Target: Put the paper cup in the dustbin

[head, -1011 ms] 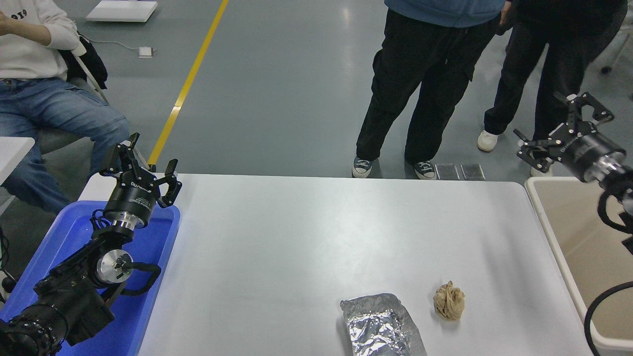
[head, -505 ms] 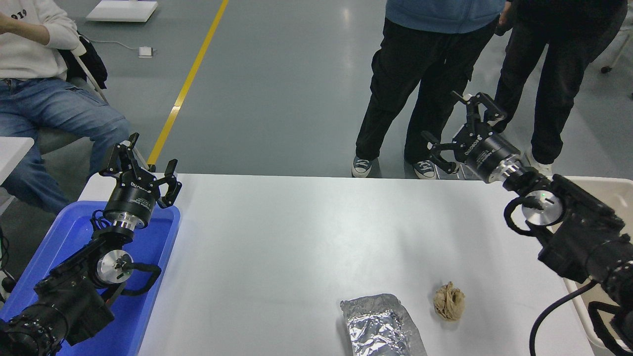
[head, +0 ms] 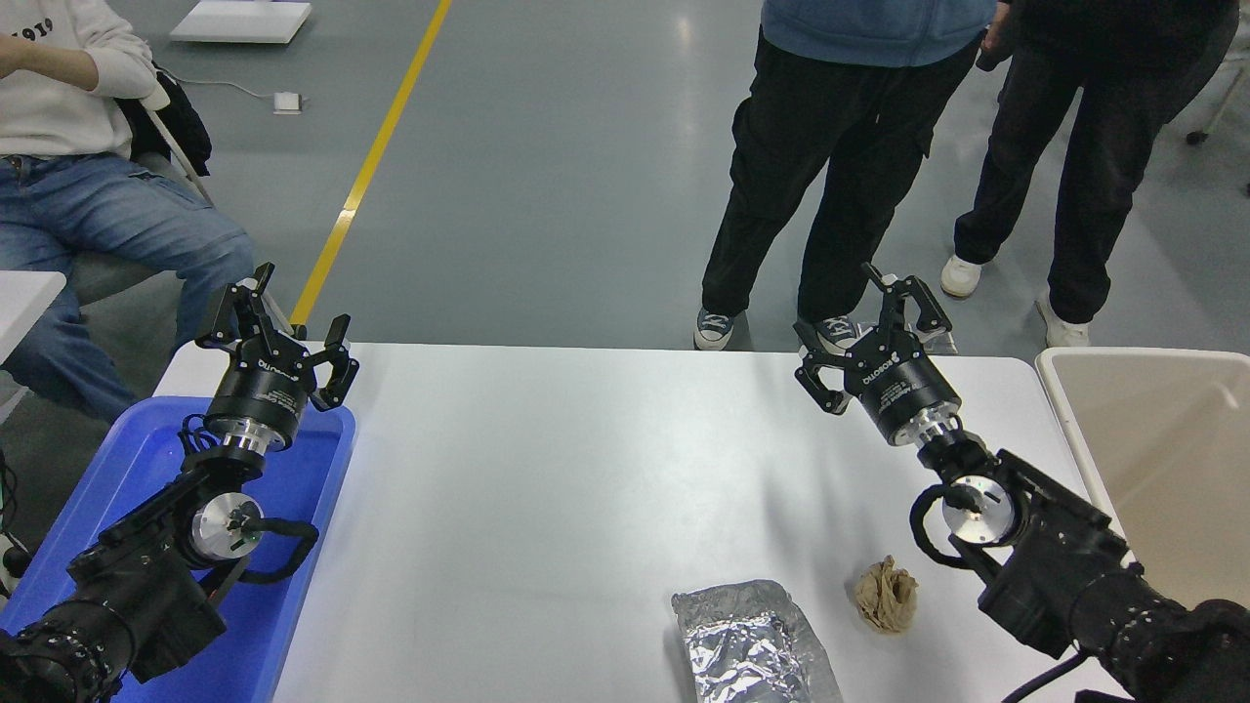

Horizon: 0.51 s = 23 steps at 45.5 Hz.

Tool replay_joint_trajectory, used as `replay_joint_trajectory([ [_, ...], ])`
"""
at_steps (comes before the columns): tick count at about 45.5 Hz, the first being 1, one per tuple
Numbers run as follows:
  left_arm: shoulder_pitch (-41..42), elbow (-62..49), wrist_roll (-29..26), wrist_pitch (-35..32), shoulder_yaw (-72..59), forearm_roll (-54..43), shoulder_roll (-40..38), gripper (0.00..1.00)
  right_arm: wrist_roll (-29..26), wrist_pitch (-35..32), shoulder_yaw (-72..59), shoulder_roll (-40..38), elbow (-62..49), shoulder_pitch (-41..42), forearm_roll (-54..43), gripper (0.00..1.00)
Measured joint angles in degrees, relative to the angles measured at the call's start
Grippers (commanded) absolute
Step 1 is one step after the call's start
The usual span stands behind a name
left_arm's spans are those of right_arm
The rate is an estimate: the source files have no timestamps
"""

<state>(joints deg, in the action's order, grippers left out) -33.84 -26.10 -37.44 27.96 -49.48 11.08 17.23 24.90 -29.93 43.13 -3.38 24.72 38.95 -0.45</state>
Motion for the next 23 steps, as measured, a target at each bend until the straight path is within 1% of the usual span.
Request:
replay_joint_trajectory([
  [9,0.0,0.0,0.0,-0.02,0.0,0.0,0.0,1.0,0.22,1.55,0.59,2.06,0.17,-0.55,3.25,1.0],
  [19,0.0,0.0,0.0,-0.02,0.0,0.0,0.0,1.0,0.36,8.85,0.57,2.92,-1.92,1.99,4.28,1.0],
  [23,0.0,0.0,0.0,-0.02,0.0,0.0,0.0,1.0,0.37,10.77,0.37,3.08,-3.28,2.96,4.41,1.0],
])
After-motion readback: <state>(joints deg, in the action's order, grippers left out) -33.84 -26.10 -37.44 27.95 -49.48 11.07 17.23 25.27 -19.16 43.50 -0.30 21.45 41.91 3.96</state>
